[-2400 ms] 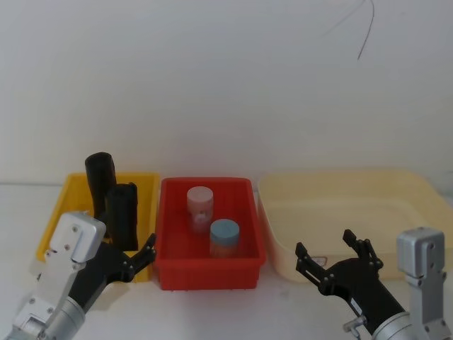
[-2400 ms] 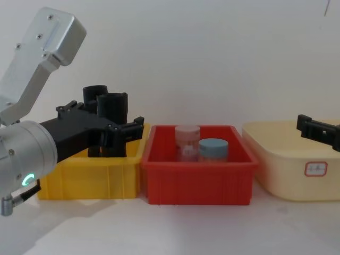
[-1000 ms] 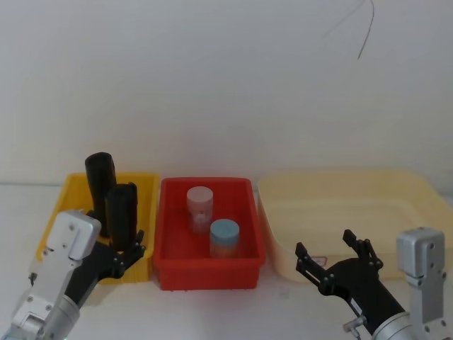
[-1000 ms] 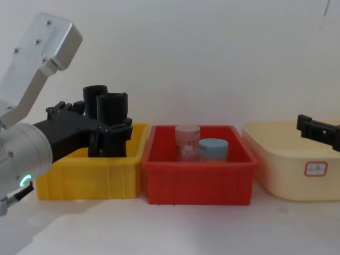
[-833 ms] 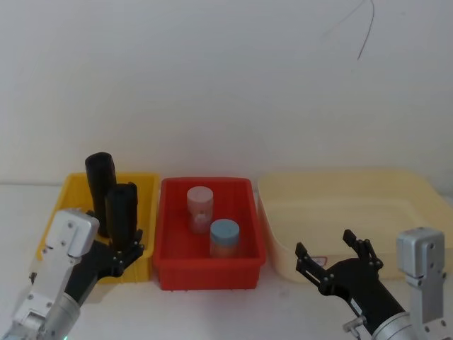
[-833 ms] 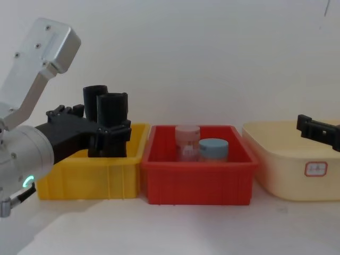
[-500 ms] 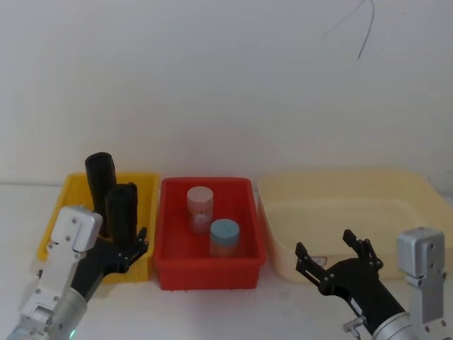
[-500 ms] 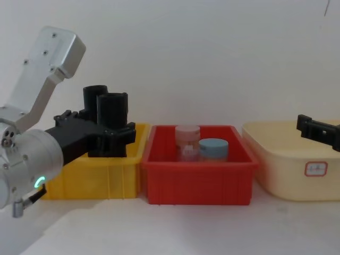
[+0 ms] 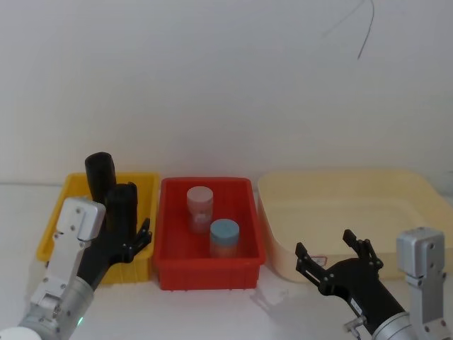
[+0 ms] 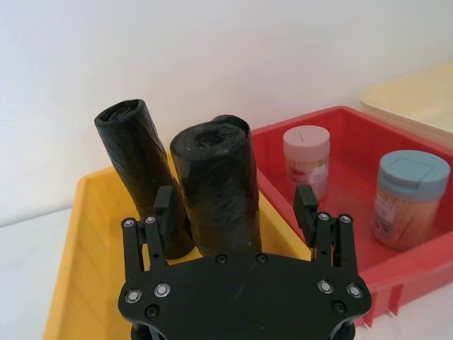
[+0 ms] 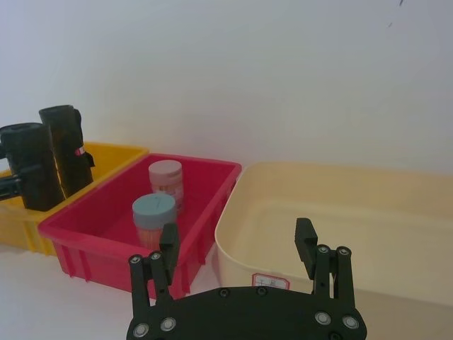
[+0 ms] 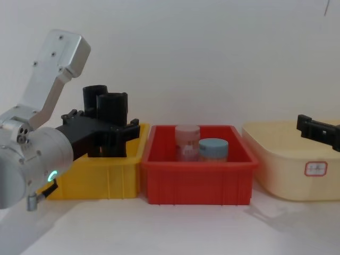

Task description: Pick up the garbage bag with the one hand and transfer it to the other hand.

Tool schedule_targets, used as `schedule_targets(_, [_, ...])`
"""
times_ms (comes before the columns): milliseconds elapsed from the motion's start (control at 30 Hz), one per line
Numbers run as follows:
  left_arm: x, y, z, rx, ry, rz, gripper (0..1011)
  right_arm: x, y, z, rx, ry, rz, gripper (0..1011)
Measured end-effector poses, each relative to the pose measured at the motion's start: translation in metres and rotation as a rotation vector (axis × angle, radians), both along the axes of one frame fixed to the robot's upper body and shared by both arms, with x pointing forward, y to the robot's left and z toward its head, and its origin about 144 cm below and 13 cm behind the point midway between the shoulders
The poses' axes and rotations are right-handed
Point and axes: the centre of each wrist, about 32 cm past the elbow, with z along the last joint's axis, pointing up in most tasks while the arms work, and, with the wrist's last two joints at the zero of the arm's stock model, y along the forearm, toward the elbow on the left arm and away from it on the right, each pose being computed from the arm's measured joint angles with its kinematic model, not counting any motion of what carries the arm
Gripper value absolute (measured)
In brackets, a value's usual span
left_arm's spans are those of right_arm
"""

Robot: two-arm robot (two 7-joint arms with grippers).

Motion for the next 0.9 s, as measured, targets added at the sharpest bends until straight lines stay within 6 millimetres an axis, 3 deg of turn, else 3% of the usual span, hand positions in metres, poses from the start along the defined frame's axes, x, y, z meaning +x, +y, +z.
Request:
schedule_targets(300, [0.013, -0.003, 0.000, 0.007, -0.003, 0.000, 1001, 0.000, 0.000, 0.000, 0.000, 0.000, 0.000, 1001])
schedule_targets(600, [0.022, -0.007, -0.002, 0.017, 0.003, -0.015, 816, 0.000, 0.000, 0.000, 0.000, 0.000, 0.000, 1001])
schedule_targets(900, [0.025, -0.007, -0.004, 0.022, 0.001, -0.022, 532, 0.000, 0.000, 0.000, 0.000, 0.000, 0.000, 1001])
